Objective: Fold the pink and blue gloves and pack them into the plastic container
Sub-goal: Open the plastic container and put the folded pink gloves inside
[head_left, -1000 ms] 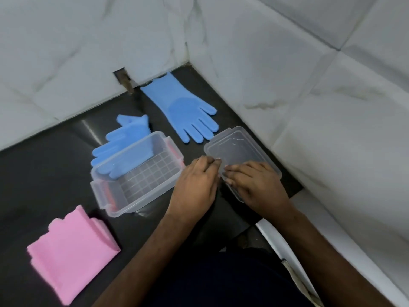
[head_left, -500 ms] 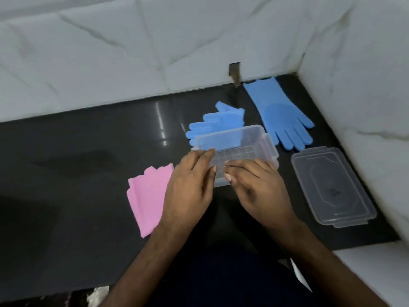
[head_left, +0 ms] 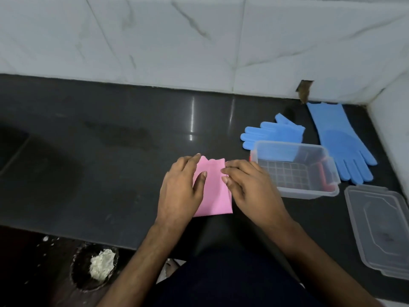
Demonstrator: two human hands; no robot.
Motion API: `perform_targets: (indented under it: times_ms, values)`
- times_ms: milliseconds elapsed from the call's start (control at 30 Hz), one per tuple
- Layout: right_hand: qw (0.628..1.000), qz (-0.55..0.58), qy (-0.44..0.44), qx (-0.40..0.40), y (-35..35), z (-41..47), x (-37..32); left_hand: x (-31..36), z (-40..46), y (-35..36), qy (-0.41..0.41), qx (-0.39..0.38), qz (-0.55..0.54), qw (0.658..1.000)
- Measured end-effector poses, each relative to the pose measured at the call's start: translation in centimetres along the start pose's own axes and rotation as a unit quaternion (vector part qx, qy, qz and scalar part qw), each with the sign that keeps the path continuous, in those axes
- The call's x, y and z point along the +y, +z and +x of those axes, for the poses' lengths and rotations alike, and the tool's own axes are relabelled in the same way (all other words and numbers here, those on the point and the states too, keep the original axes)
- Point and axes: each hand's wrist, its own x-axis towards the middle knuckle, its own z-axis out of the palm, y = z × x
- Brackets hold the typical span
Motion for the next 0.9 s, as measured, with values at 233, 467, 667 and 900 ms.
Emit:
perform_targets:
  times_ms: [233,467,667,900]
  values:
    - [0.988,-0.084,0.006,-0.131,3.2,5.0,-1.5,-4.5,-1.1,1.2,-0.164,-0.064,-0.045,0.983]
    - [0.946,-0.180,-0.026,-0.269,5.7,9.6,0.0,-6.0,-0.6,3.0,-0.245,-0.111,-0.066,0.961]
    - [0.917,-0.199,-0.052,-0.342,7.6,12.2,1.8,-6.6,1.0,3.5,-0.303,-0.122,-0.066,0.943]
    - [0.909,-0.166,-0.051,-0.380,9.7,13.4,2.2,-7.0,3.4,4.1,-0.323,-0.140,-0.077,0.933]
